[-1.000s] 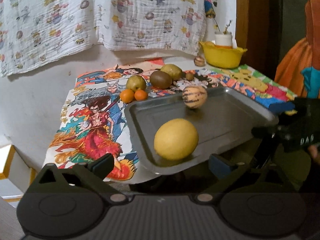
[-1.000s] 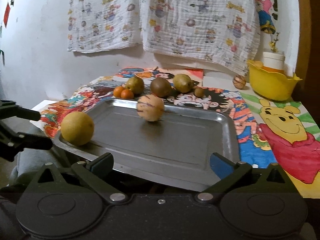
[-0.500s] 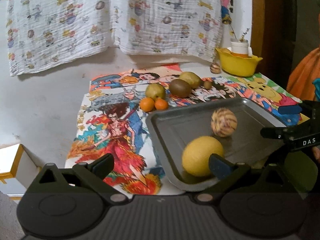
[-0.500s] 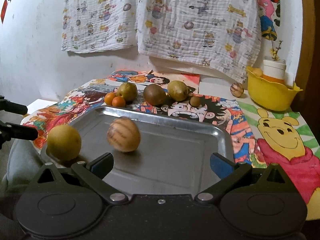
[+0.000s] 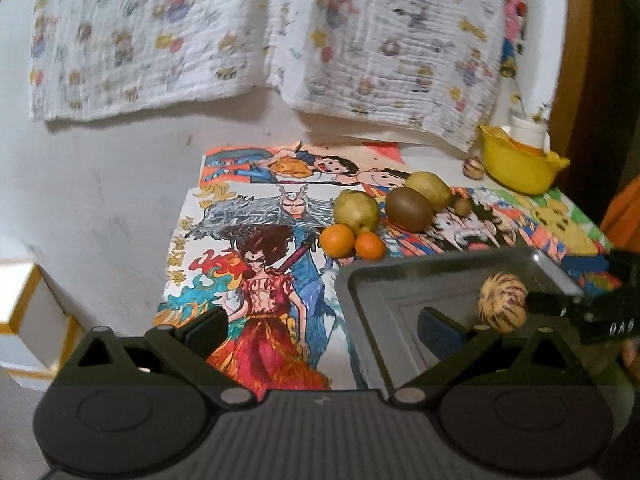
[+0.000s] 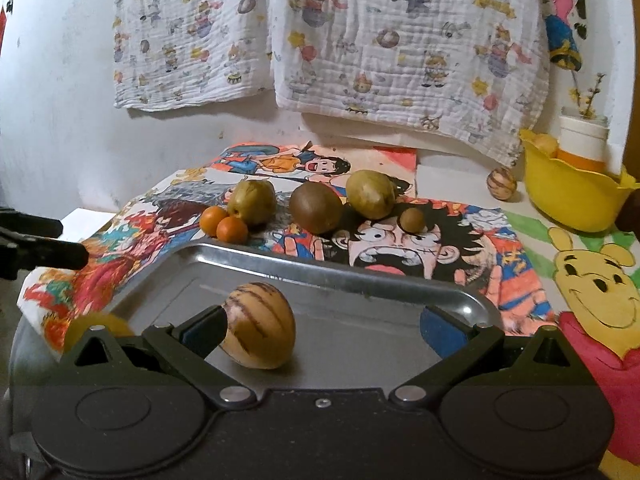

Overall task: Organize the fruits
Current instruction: 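Move both open tools back toward the remaining fruits, then grasp the brown kiwi with the right tool while the left tool grasps a small tangerine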

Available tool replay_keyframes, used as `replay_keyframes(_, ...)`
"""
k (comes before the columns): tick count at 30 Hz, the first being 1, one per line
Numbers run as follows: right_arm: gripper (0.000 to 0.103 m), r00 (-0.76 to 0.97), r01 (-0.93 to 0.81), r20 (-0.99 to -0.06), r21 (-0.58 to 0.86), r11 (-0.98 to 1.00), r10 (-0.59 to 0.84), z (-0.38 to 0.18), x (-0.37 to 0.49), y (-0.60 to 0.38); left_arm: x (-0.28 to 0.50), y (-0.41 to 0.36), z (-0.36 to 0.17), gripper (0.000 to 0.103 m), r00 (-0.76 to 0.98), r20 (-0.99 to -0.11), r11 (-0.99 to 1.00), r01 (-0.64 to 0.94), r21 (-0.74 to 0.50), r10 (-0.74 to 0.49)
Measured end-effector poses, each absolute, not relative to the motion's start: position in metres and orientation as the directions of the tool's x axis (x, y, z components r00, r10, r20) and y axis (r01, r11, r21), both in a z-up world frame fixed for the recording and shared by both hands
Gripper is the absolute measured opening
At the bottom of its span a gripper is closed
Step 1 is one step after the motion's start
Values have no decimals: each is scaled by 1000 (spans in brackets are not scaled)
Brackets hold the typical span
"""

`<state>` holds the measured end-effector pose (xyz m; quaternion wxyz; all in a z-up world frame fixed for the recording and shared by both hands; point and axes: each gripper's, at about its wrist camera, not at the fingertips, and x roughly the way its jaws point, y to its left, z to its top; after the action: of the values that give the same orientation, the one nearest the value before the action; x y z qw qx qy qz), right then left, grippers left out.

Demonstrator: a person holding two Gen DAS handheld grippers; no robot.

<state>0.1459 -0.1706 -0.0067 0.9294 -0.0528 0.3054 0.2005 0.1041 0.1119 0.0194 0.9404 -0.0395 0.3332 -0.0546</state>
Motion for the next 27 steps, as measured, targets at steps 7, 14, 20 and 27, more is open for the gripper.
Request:
replay_keyframes(7,102,728,-428,-602,-26,903,328,-6,181,-160,155,134,11,103,738,-649,974,45,-224,-183)
replay_keyframes(14,102,709,-458,-618,-37,888,340,0,222,-159,200,132,-1,103,711,-680,981,78,-179,-181)
replay_keyframes(20,102,684,-458,-631,19,889,366,-1,257,-159,229,128,-12,103,677,-715,985,125,-121,-174)
replay_keyframes(27,97,587,-413,-674,226,882,448,-14,301,-159,249,124,-20,102,651,-733,977,193,-92,-198)
